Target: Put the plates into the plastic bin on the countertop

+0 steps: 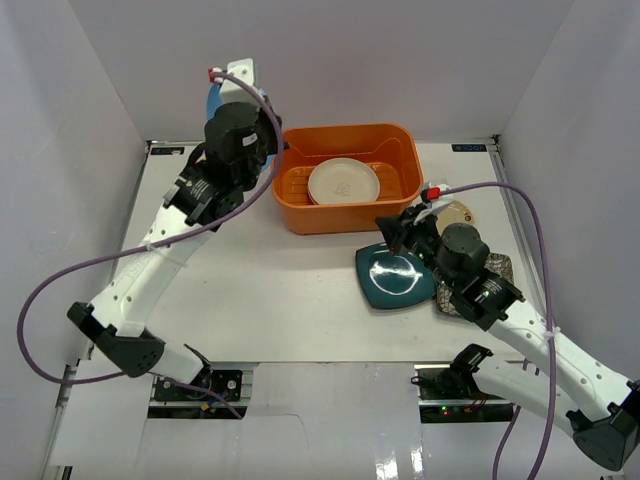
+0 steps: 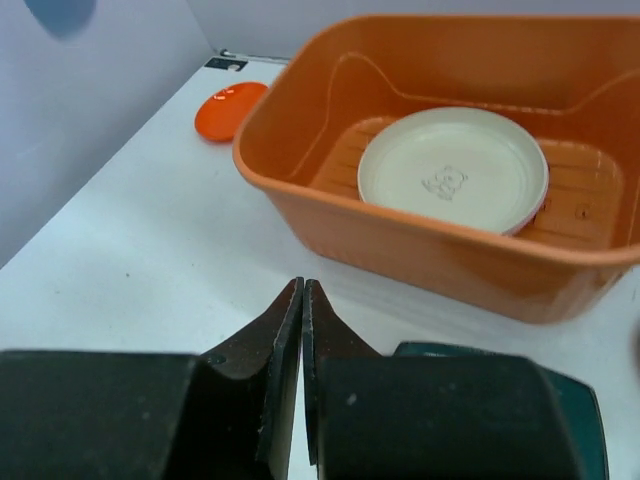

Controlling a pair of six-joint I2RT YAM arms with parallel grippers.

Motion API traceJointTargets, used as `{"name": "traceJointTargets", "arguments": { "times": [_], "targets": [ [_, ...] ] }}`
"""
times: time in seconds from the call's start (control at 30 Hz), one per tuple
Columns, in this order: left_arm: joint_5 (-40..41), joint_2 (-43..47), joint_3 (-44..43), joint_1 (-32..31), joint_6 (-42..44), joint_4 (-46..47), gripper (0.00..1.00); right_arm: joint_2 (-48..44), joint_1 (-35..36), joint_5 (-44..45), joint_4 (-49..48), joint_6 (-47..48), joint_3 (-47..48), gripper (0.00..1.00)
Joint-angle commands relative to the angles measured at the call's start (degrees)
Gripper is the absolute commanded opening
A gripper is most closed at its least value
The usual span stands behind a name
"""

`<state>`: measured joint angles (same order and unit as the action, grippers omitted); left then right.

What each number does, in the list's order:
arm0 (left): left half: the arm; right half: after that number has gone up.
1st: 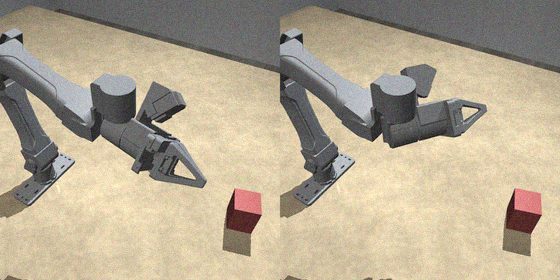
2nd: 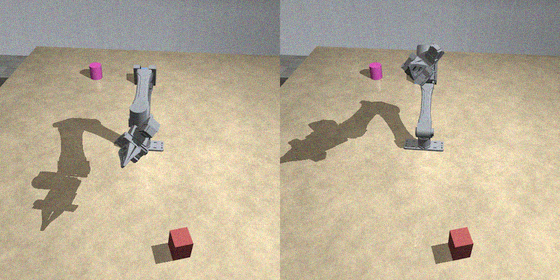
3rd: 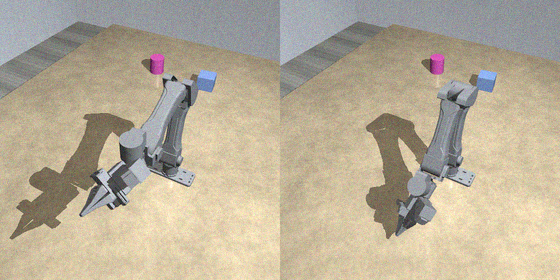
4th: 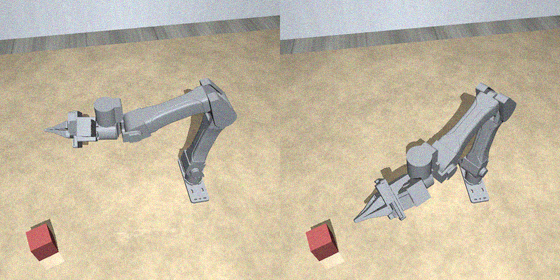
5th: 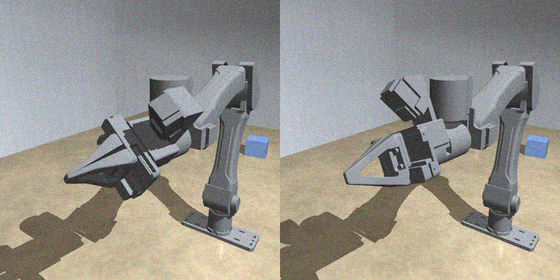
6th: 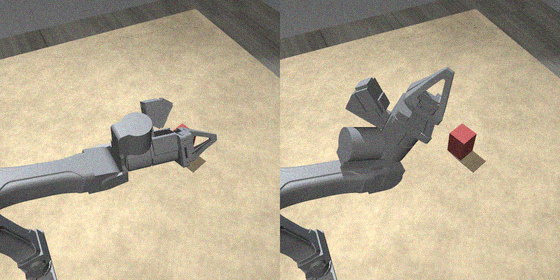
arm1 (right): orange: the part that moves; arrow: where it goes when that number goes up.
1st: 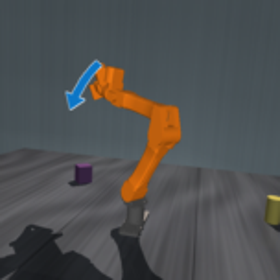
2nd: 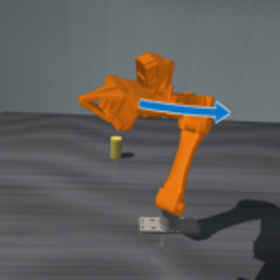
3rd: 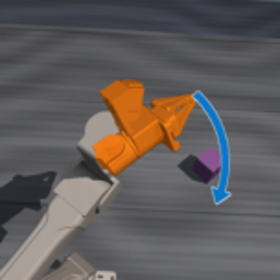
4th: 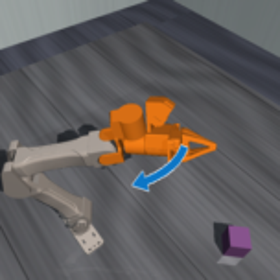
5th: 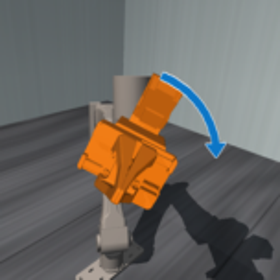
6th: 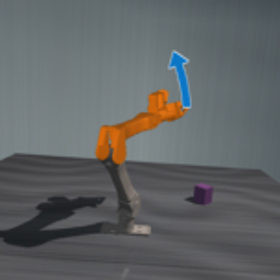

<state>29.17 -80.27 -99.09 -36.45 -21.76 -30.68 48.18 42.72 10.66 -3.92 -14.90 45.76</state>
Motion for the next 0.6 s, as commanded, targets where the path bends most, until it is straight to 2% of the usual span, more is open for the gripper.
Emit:
{"name": "traceJointTargets", "arguments": {
  "times": [0.0, 0.13, 0.3, 0.43, 0.57],
  "targets": [
    [1.52, -9.34, -7.83, -3.27, 8.64, 2.46, 0.0, -3.35, -0.27, 2.35, 3.83, -3.21, -4.61, 0.08],
    [-1.91, -19.64, -16.29, -5.56, 13.48, 6.67, 0.0, -8.09, -0.27, 2.62, 7.87, -4.0, -7.87, 0.08],
    [-10.0, -33.43, -29.73, -7.32, 15.25, 6.16, 0.0, -10.91, -0.27, 5.25, 11.91, -3.3, -7.79, 0.08],
    [-13.25, -40.82, -35.63, -9.43, 17.18, 4.93, 0.0, -12.93, -0.27, 4.47, 12.88, -4.09, -9.28, 0.08],
    [-15.19, -45.31, -36.79, -10.05, 18.77, 4.31, 0.0, -14.34, -0.27, 3.15, 13.33, -5.49, -11.04, 0.08]
  ]
}}
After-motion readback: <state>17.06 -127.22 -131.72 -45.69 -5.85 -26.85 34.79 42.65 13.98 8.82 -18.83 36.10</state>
